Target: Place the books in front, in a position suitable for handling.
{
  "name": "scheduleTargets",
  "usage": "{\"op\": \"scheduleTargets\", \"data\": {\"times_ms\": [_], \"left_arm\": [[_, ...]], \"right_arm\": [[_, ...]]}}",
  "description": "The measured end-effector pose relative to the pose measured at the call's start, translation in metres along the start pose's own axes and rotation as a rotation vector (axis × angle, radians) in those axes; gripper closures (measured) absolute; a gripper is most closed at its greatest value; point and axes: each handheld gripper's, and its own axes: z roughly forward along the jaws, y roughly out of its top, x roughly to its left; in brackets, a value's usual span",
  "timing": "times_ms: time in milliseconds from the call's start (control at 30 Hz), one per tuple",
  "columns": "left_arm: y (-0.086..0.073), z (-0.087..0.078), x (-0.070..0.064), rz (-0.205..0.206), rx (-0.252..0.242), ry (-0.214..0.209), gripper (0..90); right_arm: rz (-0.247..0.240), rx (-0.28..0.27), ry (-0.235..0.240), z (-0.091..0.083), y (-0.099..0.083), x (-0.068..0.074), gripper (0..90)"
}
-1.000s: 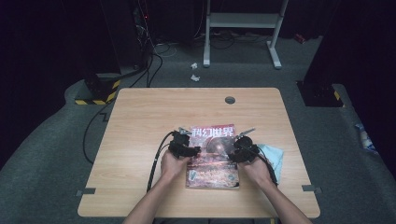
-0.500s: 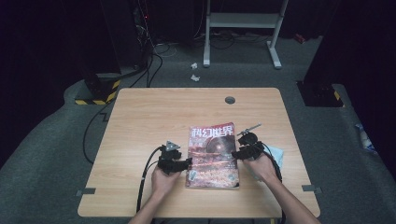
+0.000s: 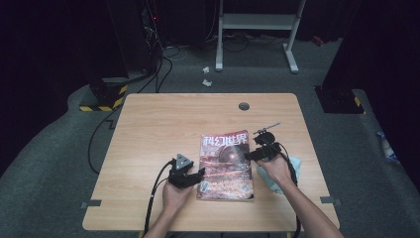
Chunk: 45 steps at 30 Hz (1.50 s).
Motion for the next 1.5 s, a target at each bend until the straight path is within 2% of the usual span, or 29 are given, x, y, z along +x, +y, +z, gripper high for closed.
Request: {"op": "scheduleTargets", "data": {"times_ms": [133, 167, 267, 467, 567, 667, 733, 1000, 1200, 1400, 1500], "left_arm": [[0.000, 0.000, -0.001, 0.004, -0.001, -0.005, 41.9], [0.000, 0.000, 0.000, 0.013, 0.000, -0.004, 42.0], [0.000, 0.001, -0.002, 0.013, -0.001, -0.012, 42.0], [0.000, 0.002, -0.005, 0.043, 0.003, -0.054, 44.4], [0.000, 0.003, -0.008, 0.071, 0.005, -0.088, 46.3], [0.000, 0.002, -0.008, 0.071, 0.006, -0.093, 46.5], [0.000, 0.002, -0.009, 0.066, 0.006, -0.093, 46.5], [0.000, 0.003, -0.009, 0.073, 0.005, -0.092, 46.2], [0.000, 0.003, -0.009, 0.074, 0.006, -0.091, 45.7], [0.000, 0.003, -0.010, 0.074, 0.007, -0.090, 45.6], [0.000, 0.003, -0.010, 0.074, 0.006, -0.089, 45.6]], "right_arm": [[-0.001, 0.045, 0.006, 0.004, 0.012, 0.006, 47.0], [0.008, 0.051, 0.005, 0.006, 0.014, 0.007, 48.0], [0.056, 0.128, 0.027, 0.016, 0.018, 0.005, 49.6], [0.124, 0.180, 0.021, 0.030, 0.021, -0.003, 49.8], [0.124, 0.201, 0.022, 0.034, 0.022, -0.002, 49.8], [0.128, 0.228, 0.021, 0.039, 0.022, -0.003, 49.8], [0.145, 0.233, 0.026, 0.041, 0.023, -0.003, 49.7], [0.154, 0.228, 0.017, 0.039, 0.025, -0.001, 53.3], [0.187, 0.196, 0.074, 0.032, 0.024, -0.001, 57.5], [0.152, 0.188, 0.089, 0.026, 0.020, 0.005, 58.1], [0.160, 0.182, 0.120, 0.022, 0.018, 0.006, 58.6]]}}
